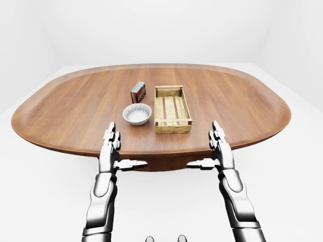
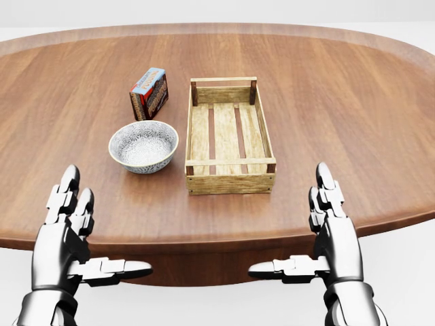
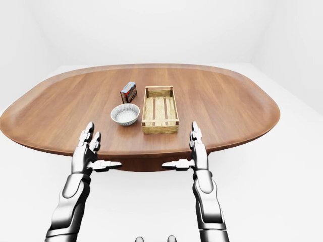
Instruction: Pick up the bowl on the left and put it in the tray.
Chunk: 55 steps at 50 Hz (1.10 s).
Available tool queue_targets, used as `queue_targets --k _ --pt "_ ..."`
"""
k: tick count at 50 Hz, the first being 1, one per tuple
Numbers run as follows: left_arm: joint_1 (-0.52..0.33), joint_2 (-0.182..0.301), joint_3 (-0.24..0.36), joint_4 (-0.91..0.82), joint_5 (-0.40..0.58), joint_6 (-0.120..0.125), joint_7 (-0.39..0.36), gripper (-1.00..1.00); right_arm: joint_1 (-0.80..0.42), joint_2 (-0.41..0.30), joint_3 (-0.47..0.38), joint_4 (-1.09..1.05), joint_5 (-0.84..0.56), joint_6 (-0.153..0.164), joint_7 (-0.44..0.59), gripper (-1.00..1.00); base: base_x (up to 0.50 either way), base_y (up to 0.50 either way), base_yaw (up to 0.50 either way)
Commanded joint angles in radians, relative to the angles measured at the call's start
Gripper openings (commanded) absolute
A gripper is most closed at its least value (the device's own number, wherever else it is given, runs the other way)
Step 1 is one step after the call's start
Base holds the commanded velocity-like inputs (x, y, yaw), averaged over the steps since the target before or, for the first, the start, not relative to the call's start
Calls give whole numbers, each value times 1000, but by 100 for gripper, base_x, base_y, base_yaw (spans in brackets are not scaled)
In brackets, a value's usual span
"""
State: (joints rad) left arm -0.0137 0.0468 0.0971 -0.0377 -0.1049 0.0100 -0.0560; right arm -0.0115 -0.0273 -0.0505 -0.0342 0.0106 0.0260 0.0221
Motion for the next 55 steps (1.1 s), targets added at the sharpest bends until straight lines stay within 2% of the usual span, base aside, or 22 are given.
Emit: queue_targets --k 1,5,8,10,16,19,22,39,55 --pt "3 -19 -29 44 56 -43 20 100 34 5 13 21 -27 -43 7 100 0 0 0" --pt "-9 -9 6 6 14 -17 31 100 45 4 10 -21 -35 -18 6 100 0 0 0" --pt "-25 9 39 -33 -17 24 37 100 56 5 9 -64 -39 6 7 100 0 0 0" --pt "-36 18 57 -43 -40 43 37 100 60 6 9 -73 -40 9 9 100 0 0 0" --pt "-71 47 100 -33 -76 65 46 100 68 9 9 -83 -27 9 17 100 0 0 0" --pt "-86 61 118 -30 -98 77 50 100 69 7 5 -116 -29 32 15 100 0 0 0" --pt "-87 67 130 -44 -122 77 50 100 72 8 4 -167 -22 61 19 100 0 0 0" --pt "-107 93 159 -50 -159 77 58 100 157 15 4 -696 -78 61 57 100 0 0 0" --pt "-108 99 172 -70 -179 77 63 100 177 25 -12 -785 -103 61 76 100 0 0 0"
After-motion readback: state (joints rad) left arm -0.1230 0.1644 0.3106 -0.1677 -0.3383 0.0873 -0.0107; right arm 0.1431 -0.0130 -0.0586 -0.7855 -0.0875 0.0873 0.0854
